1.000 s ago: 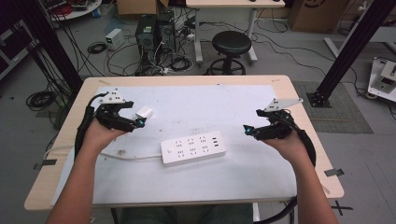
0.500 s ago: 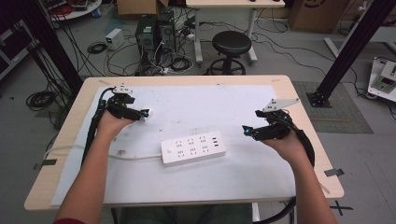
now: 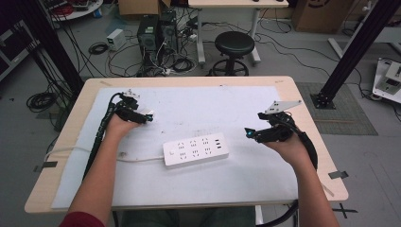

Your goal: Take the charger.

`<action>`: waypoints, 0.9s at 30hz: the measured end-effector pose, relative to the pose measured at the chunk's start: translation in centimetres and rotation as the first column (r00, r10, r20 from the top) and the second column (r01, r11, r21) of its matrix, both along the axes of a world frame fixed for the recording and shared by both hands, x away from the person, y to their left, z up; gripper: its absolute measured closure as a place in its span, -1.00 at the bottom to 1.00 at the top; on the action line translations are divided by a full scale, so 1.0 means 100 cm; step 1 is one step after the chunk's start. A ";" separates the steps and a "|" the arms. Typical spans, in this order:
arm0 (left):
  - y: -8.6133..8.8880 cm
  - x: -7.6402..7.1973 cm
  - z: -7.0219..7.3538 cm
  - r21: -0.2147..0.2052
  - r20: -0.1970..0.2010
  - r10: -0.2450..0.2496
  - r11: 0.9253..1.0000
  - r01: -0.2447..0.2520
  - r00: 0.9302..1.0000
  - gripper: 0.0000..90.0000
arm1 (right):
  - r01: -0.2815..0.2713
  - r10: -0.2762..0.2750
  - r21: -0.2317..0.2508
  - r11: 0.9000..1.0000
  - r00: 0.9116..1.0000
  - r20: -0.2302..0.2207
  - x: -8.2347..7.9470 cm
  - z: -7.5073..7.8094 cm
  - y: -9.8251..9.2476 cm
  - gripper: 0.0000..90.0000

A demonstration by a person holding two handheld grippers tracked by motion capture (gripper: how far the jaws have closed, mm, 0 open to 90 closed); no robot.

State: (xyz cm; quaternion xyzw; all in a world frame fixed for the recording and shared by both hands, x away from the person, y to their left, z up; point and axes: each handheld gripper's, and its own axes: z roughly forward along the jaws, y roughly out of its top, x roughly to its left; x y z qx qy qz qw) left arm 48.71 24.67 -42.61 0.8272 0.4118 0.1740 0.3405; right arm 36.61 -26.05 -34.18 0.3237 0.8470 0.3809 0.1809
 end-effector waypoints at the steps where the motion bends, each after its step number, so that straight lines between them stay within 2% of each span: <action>1: 0.000 0.001 -0.001 -0.001 -0.006 -0.001 1.000 0.001 1.000 -0.68 | 0.002 -0.002 0.000 1.000 1.000 0.001 0.000 0.000 0.000 -0.55; 3: 0.000 0.001 -0.001 -0.001 -0.006 -0.001 1.000 0.001 1.000 -0.68 | 0.002 -0.002 0.001 1.000 1.000 -0.002 0.000 0.000 -0.001 -0.55; 4: 0.000 0.002 -0.004 0.012 -0.010 0.000 1.000 0.000 1.000 -0.68 | 0.002 -0.002 0.001 1.000 1.000 -0.002 0.000 0.000 -0.001 -0.55; 21: 0.000 0.004 -0.011 0.017 -0.029 -0.008 1.000 0.008 1.000 -0.38 | 0.011 -0.011 0.002 1.000 1.000 -0.004 -0.001 0.001 -0.004 -0.55; 27: 0.001 0.005 -0.013 0.016 -0.032 -0.005 1.000 0.005 0.999 -0.34 | 0.012 -0.011 0.004 1.000 1.000 -0.004 -0.001 0.001 -0.004 -0.55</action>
